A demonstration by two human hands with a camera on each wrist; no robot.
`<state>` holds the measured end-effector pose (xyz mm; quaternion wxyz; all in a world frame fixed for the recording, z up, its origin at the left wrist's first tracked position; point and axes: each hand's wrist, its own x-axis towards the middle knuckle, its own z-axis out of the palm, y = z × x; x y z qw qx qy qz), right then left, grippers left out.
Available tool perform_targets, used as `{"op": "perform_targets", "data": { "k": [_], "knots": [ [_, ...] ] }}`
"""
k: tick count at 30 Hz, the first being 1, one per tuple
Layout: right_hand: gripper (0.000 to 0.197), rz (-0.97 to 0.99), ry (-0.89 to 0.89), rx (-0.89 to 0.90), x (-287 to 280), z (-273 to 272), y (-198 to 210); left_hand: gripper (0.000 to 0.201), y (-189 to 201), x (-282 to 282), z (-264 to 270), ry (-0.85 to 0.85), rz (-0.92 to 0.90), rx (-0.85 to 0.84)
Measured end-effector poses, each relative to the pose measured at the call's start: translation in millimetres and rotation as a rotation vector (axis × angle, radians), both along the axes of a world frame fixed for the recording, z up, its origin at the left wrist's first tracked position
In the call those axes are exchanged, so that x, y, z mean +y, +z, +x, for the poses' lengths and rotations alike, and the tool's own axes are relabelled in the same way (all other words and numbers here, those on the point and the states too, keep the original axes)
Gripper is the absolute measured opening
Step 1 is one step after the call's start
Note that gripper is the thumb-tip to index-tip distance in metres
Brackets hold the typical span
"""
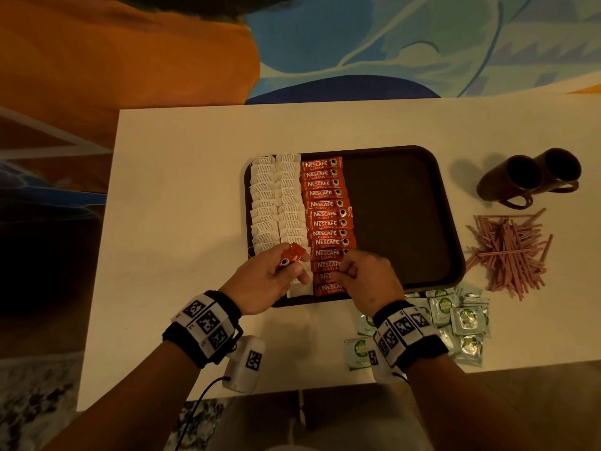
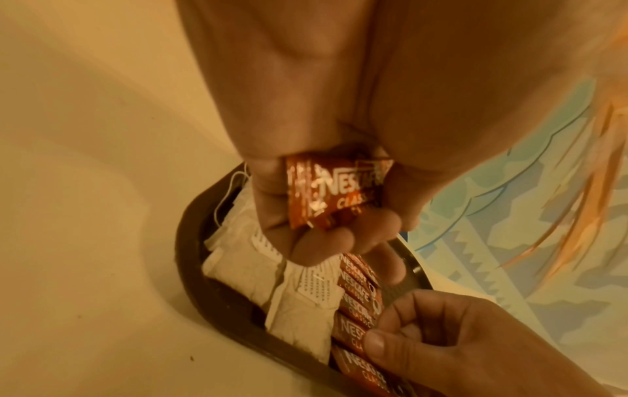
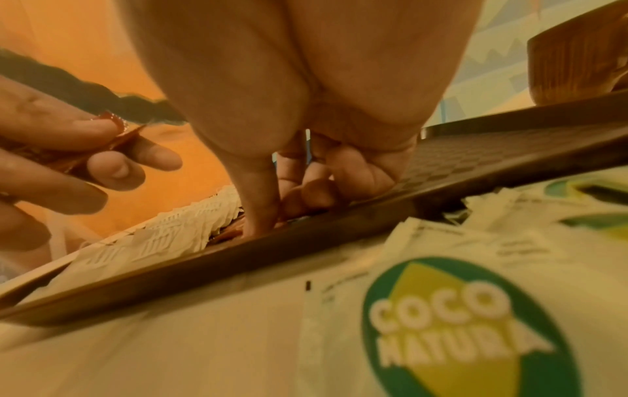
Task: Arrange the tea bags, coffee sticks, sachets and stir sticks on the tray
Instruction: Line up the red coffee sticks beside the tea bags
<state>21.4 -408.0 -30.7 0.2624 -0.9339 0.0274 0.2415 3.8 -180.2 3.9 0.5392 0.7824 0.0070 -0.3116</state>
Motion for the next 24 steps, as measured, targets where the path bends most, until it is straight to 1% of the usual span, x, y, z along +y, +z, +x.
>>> {"op": "perform_targets", "data": {
  "k": [4, 7, 9, 11, 14, 16, 18, 21, 24],
  "knots": [
    [0.017, 0.003, -0.007, 0.007, 0, 0, 0, 0.018, -1, 2, 0, 0.001, 0.006, 0.002],
    [0.017, 0.036, -0.030, -0.019, 0, 2, 11, 0.019, 0, 2, -1, 0.001, -0.005, 0.010],
    [0.016, 0.122, -0.067, -0.065, 2, 5, 23, 0.019, 2, 0, -1, -0.003, -0.030, 0.014],
    [0.014, 0.266, -0.093, -0.098, 7, 7, 35, 0.019, 4, -2, 0, -0.032, -0.043, 0.009],
    [0.016, 0.455, -0.045, -0.058, 17, 10, 47, 0.017, 7, -7, 4, -0.090, -0.032, -0.007],
    [0.011, 0.500, -0.020, -0.041, 22, 12, 47, 0.017, 10, -10, 6, -0.132, -0.024, -0.015],
    [0.005, 0.528, -0.041, -0.030, 23, 16, 47, 0.016, 13, -12, 7, -0.145, -0.027, -0.008],
    [0.003, 0.546, -0.079, -0.041, 16, 19, 46, 0.018, 12, -9, 10, -0.100, -0.062, 0.020],
    [0.004, 0.556, -0.168, -0.025, 4, 21, 46, 0.017, 10, -3, 11, -0.036, -0.062, 0.031]
  ]
}}
